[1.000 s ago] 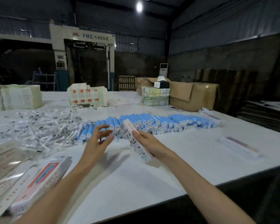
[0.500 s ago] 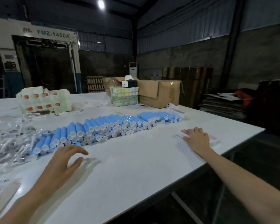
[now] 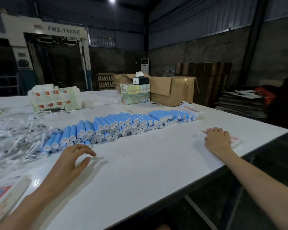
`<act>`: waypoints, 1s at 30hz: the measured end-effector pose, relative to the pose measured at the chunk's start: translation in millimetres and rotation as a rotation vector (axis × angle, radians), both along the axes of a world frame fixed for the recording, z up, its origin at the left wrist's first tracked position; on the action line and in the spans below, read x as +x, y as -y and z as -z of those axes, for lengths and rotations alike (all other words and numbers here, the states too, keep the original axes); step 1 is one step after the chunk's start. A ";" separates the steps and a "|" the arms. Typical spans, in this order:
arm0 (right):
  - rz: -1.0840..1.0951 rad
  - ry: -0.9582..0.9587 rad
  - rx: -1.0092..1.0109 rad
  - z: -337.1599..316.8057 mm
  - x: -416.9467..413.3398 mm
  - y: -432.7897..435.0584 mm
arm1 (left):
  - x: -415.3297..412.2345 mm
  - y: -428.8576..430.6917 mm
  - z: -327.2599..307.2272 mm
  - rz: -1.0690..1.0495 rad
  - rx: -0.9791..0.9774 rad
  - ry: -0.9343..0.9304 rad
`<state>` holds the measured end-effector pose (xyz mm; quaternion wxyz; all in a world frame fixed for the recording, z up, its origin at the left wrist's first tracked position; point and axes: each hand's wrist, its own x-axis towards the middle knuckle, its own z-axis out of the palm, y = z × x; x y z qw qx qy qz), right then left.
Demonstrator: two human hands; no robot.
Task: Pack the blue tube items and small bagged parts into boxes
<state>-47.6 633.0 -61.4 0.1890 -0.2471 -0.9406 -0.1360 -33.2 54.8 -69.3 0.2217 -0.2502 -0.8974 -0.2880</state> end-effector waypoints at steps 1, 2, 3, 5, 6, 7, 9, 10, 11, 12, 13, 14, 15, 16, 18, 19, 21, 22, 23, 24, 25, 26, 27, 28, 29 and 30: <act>-0.021 -0.033 0.015 -2.4 -2.5 7.8 | -0.3 -0.3 0.3 -0.006 -0.001 0.001; -0.062 -0.082 0.012 -4.9 -6.1 20.3 | -0.3 -1.2 0.5 -0.016 -0.001 0.003; -0.118 -0.138 -0.009 -8.4 -11.0 38.7 | 0.3 -2.7 0.4 -0.031 0.005 0.009; -0.280 -0.246 -0.098 -16.4 -21.2 89.1 | 2.7 -4.3 -1.4 -0.073 0.029 0.034; -0.378 -0.305 -0.164 -21.0 -25.3 118.7 | 4.4 -5.0 -2.2 -0.098 0.035 0.043; -0.478 -0.364 -0.245 -26.0 -28.1 149.6 | 6.2 -5.7 -3.6 -0.129 0.029 0.044; -0.653 -0.433 -0.438 -35.3 -31.2 213.3 | 9.6 -5.4 -7.7 -0.215 -0.002 0.044; -0.722 -0.436 -0.525 -38.7 -32.1 242.6 | 10.4 -6.2 -10.1 -0.252 -0.019 0.044; -0.786 -0.425 -0.605 -41.4 -32.7 271.0 | 10.9 -7.5 -12.2 -0.281 -0.037 0.042; -0.854 -0.407 -0.684 -42.0 -33.6 300.5 | 12.5 -6.6 -13.8 -0.309 -0.054 0.045; -0.911 -0.388 -0.760 -41.9 -33.5 327.9 | 13.6 -6.6 -15.8 -0.334 -0.072 0.053; -0.953 -0.372 -0.824 -40.9 -33.4 353.3 | 14.5 -6.7 -17.9 -0.359 -0.094 0.064; -0.982 -0.358 -0.873 -38.5 -33.1 377.4 | 15.5 -5.9 -19.8 -0.386 -0.118 0.078; -0.997 -0.348 -0.913 -35.3 -32.0 398.9 | 16.3 -5.0 -21.2 -0.417 -0.140 0.096; -0.996 -0.325 -0.998 -25.0 -29.7 432.3 | 18.2 -2.0 -23.4 -0.478 -0.178 0.141; -0.983 -0.306 -1.025 -18.2 -29.2 443.6 | 20.5 0.1 -24.5 -0.512 -0.200 0.162; -0.965 -0.253 -1.029 -2.3 -29.2 454.8 | 27.7 7.7 -26.4 -0.600 -0.272 0.191; -0.965 -0.226 -1.038 4.3 -30.0 455.7 | 32.5 13.5 -27.3 -0.667 -0.334 0.199; -0.965 -0.207 -1.057 8.4 -31.2 454.5 | 37.9 20.6 -29.2 -0.752 -0.408 0.209; -0.961 -0.200 -1.072 10.5 -33.2 452.2 | 44.2 28.8 -31.7 -0.849 -0.480 0.223; -0.955 -0.199 -1.083 11.6 -35.0 450.0 | 50.9 37.9 -34.3 -0.942 -0.546 0.243; -0.947 -0.200 -1.101 12.4 -36.5 448.1 | 57.6 47.2 -36.7 -1.019 -0.605 0.270; -0.942 -0.199 -1.127 13.3 -37.6 447.2 | 63.5 55.5 -38.6 -1.076 -0.661 0.306; -0.943 -0.197 -1.151 14.2 -38.0 447.2 | 68.8 61.7 -40.2 -1.113 -0.715 0.349; -0.950 -0.193 -1.165 14.8 -38.0 447.5 | 73.1 66.3 -40.9 -1.137 -0.762 0.390; -0.959 -0.186 -1.173 15.2 -37.9 448.0 | 75.7 70.3 -40.1 -1.150 -0.796 0.422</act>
